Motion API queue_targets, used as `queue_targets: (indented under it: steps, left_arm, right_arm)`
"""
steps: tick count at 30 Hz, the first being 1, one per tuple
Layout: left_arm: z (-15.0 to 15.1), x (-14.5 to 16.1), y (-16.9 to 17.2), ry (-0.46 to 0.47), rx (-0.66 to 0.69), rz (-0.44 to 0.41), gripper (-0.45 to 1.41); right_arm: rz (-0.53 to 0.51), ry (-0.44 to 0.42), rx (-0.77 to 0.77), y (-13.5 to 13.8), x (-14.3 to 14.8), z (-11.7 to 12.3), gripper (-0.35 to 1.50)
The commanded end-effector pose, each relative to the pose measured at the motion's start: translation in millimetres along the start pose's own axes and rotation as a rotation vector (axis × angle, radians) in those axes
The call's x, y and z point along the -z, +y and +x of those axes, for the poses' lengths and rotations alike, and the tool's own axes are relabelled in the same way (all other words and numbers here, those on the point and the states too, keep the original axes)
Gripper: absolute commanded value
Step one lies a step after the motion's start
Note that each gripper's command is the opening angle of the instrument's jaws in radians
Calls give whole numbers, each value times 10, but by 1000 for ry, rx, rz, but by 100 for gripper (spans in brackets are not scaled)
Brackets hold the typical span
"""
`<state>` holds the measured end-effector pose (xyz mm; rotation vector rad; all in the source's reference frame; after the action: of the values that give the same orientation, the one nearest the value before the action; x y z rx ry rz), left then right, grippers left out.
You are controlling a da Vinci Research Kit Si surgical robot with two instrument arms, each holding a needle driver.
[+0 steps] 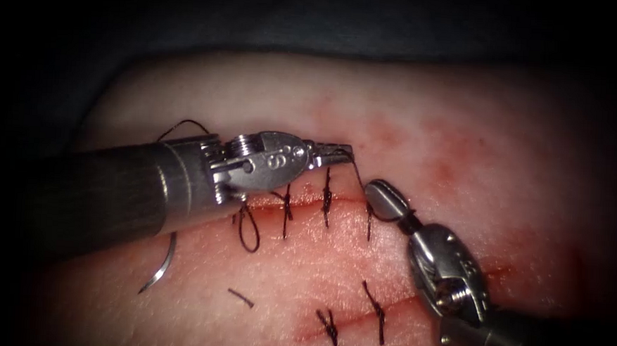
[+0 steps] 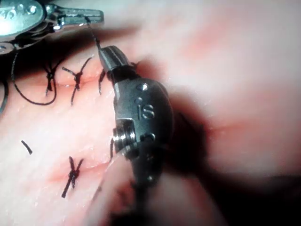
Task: Wound Closure
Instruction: Pull down with right hand and up with left tool to tighten
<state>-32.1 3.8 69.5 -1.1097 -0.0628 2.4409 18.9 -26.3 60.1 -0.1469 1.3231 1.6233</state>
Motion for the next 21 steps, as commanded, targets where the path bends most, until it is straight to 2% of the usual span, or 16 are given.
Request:
queue_targets:
  steps: [1, 8, 16, 21]
  left_arm:
    - [3, -12, -13, -10, 5, 11, -45]
    - [-3, -52, -62, -27, 43, 26, -45]
    - [11, -87, -115, 20, 110, 35, -45]
    - [8, -103, -138, 53, 133, 38, -45]
  right_arm:
    - [12, 9, 19, -11, -3, -5, -35]
    - [25, 19, 66, -19, 8, -9, -35]
    - [33, -1, 105, -17, 26, -31, -35]
    - [43, 4, 110, -19, 33, -37, -35]
